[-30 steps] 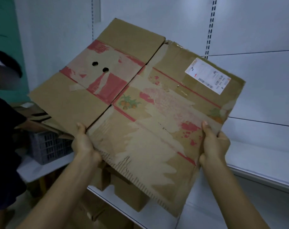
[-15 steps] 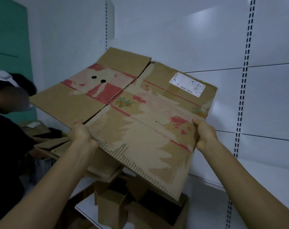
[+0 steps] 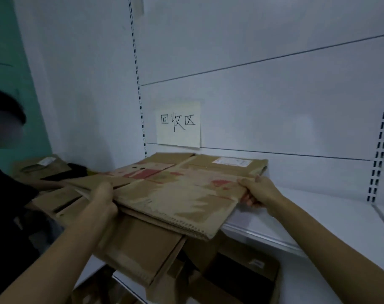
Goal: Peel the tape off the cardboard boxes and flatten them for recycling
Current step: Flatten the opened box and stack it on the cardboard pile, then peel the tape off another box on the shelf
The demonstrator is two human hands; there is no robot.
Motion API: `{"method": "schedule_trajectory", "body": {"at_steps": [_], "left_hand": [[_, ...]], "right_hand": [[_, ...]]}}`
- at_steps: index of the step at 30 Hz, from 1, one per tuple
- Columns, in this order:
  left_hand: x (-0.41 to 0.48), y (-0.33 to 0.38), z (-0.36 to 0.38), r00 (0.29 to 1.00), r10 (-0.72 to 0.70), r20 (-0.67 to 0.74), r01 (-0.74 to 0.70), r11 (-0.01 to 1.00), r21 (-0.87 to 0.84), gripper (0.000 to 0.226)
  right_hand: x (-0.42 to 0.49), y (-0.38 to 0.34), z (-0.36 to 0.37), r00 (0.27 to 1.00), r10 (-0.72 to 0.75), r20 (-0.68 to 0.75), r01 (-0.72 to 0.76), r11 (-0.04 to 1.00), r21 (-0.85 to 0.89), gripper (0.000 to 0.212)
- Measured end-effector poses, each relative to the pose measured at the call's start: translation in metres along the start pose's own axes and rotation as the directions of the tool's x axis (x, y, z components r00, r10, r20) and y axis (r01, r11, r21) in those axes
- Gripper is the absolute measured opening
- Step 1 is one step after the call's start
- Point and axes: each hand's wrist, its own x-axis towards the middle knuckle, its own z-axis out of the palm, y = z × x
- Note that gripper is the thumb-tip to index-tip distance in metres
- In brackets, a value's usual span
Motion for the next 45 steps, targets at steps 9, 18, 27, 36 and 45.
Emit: {"method": "schedule_trajectory", "body": {"at_steps": [9, 18, 27, 36, 45], "left_hand": [[0.029, -0.003, -0.013, 0.641, 0.647, 0.413, -0.605, 0.095, 0.791, 0.061], [0.044, 0.002, -0.010, 0.644, -0.021, 0.765, -0.764, -0.077, 0.641, 0.047], [0.036, -0.012, -0.031, 0.391, 0.449, 0.804, -0.913, 0.075, 0.402, 0.036], [-0.126, -0.109, -0.086, -0.517, 0.570, 0.638, -0.806, -0.073, -0.588, 0.022], [-0.168, -0.260, -0.117, -0.115, -0.117, 0.986, -0.937, 0.343, -0.068, 0.029]], "right_hand": [[0.013, 0.017, 0.063, 0.970, -0.064, -0.236, 0.010, 0.975, -0.223, 0.033], [0.001, 0.016, 0.072, 0.911, -0.063, -0.407, 0.054, 0.998, -0.033, 0.023], [-0.140, 0.060, 0.118, 0.685, -0.367, -0.629, 0.222, 0.928, -0.299, 0.018], [-0.335, 0.176, 0.176, 0.522, 0.546, -0.656, -0.117, 0.807, 0.579, 0.017], [-0.372, 0.205, 0.132, 0.667, 0.438, -0.602, -0.223, 0.889, 0.399, 0.031]]}}
